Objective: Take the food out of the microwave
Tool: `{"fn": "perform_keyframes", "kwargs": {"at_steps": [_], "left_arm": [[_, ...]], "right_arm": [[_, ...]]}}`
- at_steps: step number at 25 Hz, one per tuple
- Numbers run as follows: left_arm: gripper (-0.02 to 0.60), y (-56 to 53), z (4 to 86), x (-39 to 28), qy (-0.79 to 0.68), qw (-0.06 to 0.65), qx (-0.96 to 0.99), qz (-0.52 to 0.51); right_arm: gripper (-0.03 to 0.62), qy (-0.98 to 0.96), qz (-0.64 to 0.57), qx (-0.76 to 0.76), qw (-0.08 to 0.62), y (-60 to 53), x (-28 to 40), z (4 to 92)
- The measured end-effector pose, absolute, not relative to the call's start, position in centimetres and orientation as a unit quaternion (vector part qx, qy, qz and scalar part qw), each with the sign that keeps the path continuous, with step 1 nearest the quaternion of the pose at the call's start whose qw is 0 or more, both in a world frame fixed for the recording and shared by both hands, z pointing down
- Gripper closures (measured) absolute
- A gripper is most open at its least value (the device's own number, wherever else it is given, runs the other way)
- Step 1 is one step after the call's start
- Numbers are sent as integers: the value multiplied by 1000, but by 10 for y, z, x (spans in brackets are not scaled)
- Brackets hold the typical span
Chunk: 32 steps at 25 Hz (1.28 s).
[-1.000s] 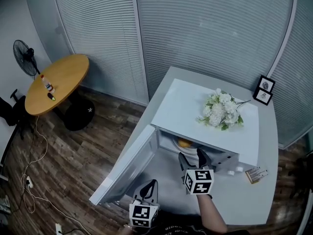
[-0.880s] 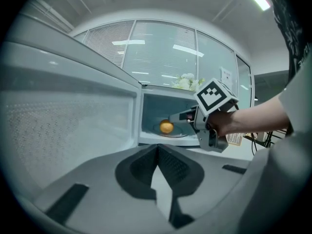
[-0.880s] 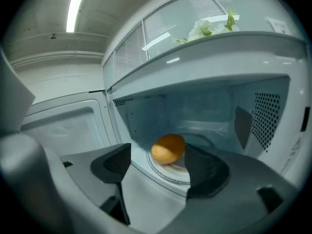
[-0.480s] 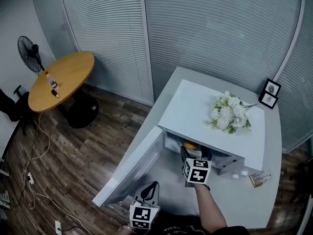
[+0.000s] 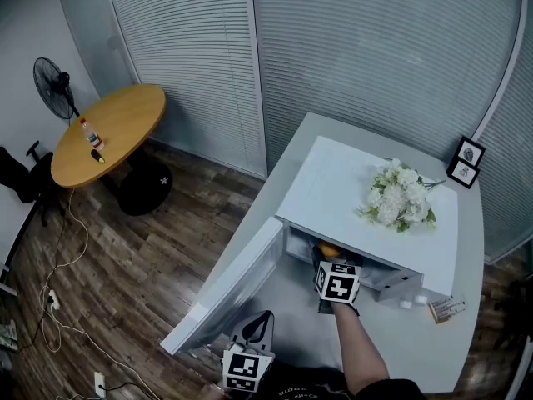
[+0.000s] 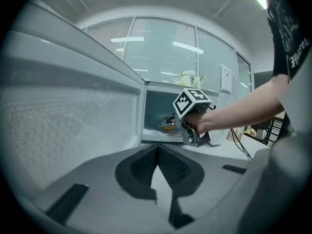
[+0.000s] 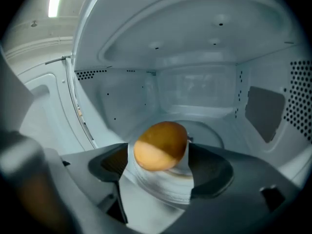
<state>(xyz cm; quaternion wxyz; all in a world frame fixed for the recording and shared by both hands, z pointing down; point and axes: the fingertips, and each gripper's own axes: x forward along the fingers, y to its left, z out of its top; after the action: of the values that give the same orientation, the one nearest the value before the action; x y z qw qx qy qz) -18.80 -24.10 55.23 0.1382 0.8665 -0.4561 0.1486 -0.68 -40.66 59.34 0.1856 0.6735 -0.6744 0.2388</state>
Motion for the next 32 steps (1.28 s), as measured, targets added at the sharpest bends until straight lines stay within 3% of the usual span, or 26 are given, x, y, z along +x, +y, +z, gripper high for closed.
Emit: {"fn": "perform_keyframes", "kwargs": {"at_steps": [32], "left_arm": [[574, -228, 548, -193, -485, 142, 853, 130]], "right_arm": [[246, -706, 183, 654, 202, -394, -4, 563]]}}
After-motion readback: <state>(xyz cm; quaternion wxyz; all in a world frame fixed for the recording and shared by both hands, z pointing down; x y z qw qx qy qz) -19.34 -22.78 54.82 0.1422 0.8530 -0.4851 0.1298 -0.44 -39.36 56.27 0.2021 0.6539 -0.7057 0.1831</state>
